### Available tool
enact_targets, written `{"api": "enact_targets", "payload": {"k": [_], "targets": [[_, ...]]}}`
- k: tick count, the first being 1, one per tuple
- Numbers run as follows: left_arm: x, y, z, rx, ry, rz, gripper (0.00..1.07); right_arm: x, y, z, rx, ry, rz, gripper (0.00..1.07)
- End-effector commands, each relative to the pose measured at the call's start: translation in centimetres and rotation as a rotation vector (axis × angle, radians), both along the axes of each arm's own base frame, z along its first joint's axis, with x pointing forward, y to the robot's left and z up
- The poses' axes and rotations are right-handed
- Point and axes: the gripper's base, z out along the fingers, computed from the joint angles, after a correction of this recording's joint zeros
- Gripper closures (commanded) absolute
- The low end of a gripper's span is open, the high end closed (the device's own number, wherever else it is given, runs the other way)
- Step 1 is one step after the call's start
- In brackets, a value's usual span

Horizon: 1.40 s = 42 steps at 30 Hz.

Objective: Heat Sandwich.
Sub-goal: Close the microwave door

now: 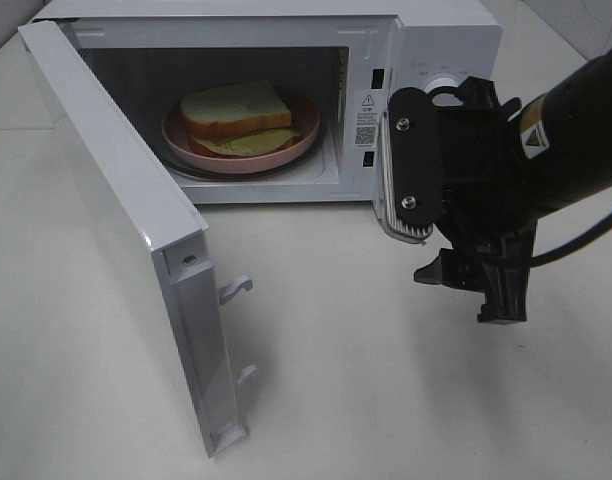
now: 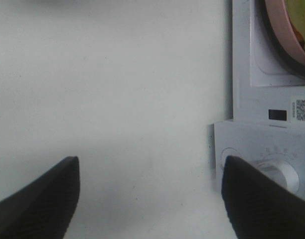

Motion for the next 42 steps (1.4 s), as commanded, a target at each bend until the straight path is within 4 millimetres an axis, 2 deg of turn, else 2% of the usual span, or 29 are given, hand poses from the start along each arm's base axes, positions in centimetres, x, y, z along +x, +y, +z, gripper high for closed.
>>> {"api": "enact_targets", "payload": {"k": [1, 13, 19, 24, 28, 39, 42], "targets": [[-0.4, -0.1, 0.0, -0.004, -0.034, -0.004, 0.05, -1.2, -0.7, 0.4, 0.040, -0.003, -0.046, 0.31], [-0.4, -0.1, 0.0, -0.004, -0.034, -0.004, 0.05, -5.6, -4.0, 1.2, 0.155, 0.058, -0.274, 0.31], [-0.4, -0.1, 0.0, -0.004, -0.034, -0.004, 0.05, -7.2, -5.2, 2.2, 0.213, 0.076, -0.376, 0.31], [-0.4, -0.1, 0.0, -0.004, -0.034, -0.004, 0.05, -8.9, -6.6, 3.2, 0.252, 0.112, -0.492, 0.31], [-0.4, -0.1, 0.0, -0.004, -0.034, -0.004, 0.05, -10.7, -8.0, 3.7, 0.278, 0.180, -0.659, 0.31], [-0.4, -0.1, 0.0, -0.004, -0.034, -0.004, 0.05, -13.0, -9.7, 4.2, 0.289, 0.235, -0.809, 0.31], [-0.4, -0.1, 0.0, -0.004, -0.034, -0.004, 0.05, -14.2, -10.6, 4.3, 0.287, 0.253, -0.860, 0.31]]}}
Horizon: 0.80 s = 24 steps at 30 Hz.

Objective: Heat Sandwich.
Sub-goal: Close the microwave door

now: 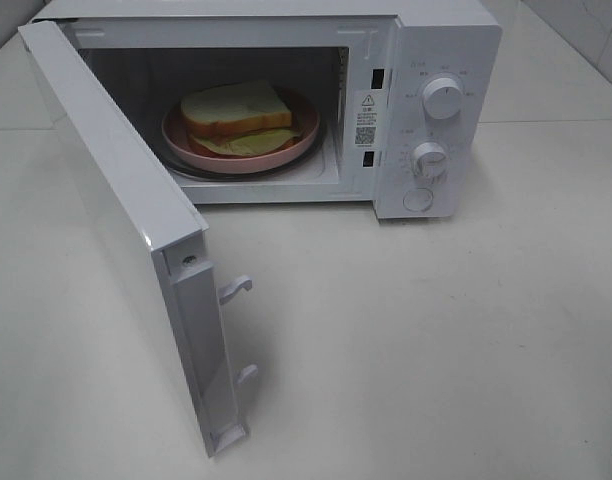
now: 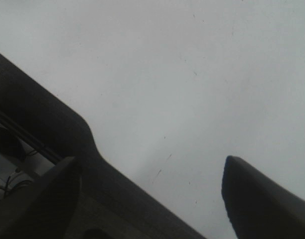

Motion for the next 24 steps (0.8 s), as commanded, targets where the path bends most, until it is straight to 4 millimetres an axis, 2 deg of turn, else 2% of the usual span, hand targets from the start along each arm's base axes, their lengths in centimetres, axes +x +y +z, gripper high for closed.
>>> {"api": "enact_targets", "payload": {"k": [1, 9, 16, 24], "targets": [[-0.4, -0.1, 0.0, -0.004, -0.034, -0.004, 0.05, -1.3, -0.9, 0.1, 0.010, 0.020, -0.050, 0.31], [-0.4, -0.1, 0.0, -0.004, -0.034, -0.004, 0.05, -3.8, -2.8, 0.8, 0.091, -0.037, -0.130, 0.31], [-0.4, -0.1, 0.0, -0.004, -0.034, -0.004, 0.05, -5.2, -4.3, -0.8, 0.121, -0.078, -0.303, 0.31], [-0.4, -0.1, 0.0, -0.004, -0.034, -0.004, 0.05, -6.7, -5.1, -0.5, 0.175, -0.192, -0.393, 0.31]]}}
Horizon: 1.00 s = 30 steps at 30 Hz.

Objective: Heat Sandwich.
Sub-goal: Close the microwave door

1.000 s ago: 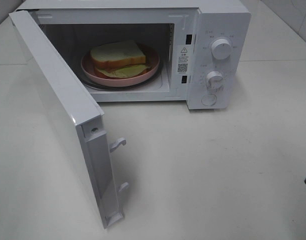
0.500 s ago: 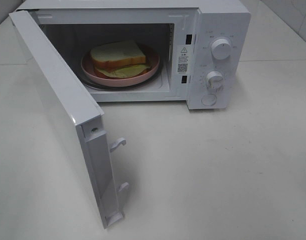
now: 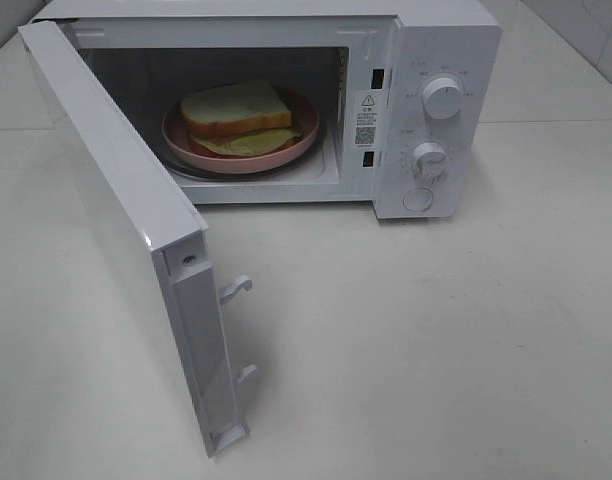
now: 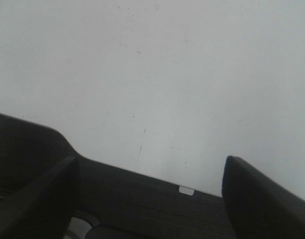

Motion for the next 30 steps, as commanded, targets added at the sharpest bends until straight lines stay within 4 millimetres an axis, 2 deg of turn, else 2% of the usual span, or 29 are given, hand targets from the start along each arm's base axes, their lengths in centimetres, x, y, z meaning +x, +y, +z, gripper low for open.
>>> {"api": "enact_targets", "payload": {"k": [1, 11, 13, 18, 30], "targets": [[-0.4, -0.1, 0.0, -0.004, -0.034, -0.004, 0.05, -0.8, -0.2, -0.1, 0.014, -0.048, -0.034, 0.31], [-0.4, -0.1, 0.0, -0.004, -0.034, -0.004, 0.05, -2.6, -0.3, 0.7, 0.102, -0.311, -0.136, 0.31], [-0.4, -0.1, 0.0, -0.004, -0.034, -0.004, 0.05, -2.9, -0.1, 0.3, 0.123, -0.381, -0.151, 0.31], [-0.4, -0.1, 0.0, -0.004, -0.034, -0.004, 0.05, -3.8, -0.1, -0.3, 0.117, -0.422, -0.184, 0.31], [-0.4, -0.1, 0.0, -0.004, -0.034, -0.004, 0.05, -3.8, -0.1, -0.3, 0.115, -0.422, -0.189, 0.31]]}}
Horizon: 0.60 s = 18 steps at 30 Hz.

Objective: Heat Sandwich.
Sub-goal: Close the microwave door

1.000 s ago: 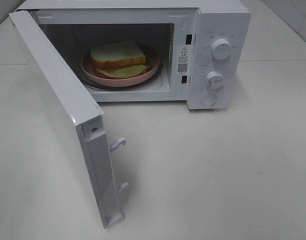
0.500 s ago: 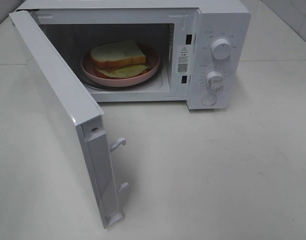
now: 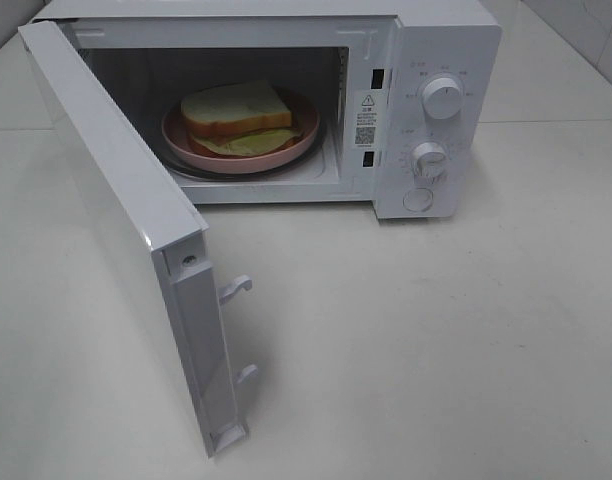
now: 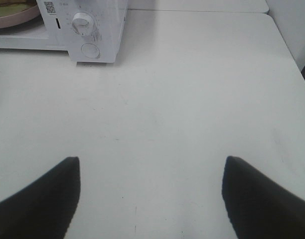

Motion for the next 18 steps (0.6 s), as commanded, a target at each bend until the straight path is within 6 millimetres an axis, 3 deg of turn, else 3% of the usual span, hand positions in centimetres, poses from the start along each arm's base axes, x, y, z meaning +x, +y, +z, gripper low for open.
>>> {"api": "enact_targets", "payload": {"k": [1, 18], "targets": [[-0.40, -0.05, -0.01, -0.004, -0.034, -0.004, 0.05, -0.32, -0.03, -0.01, -0.010, -0.033, 0.000, 0.31], [-0.40, -0.05, -0.01, -0.004, -0.034, -0.004, 0.05, -0.32, -0.02, -0.01, -0.010, -0.033, 0.001, 0.31]]}}
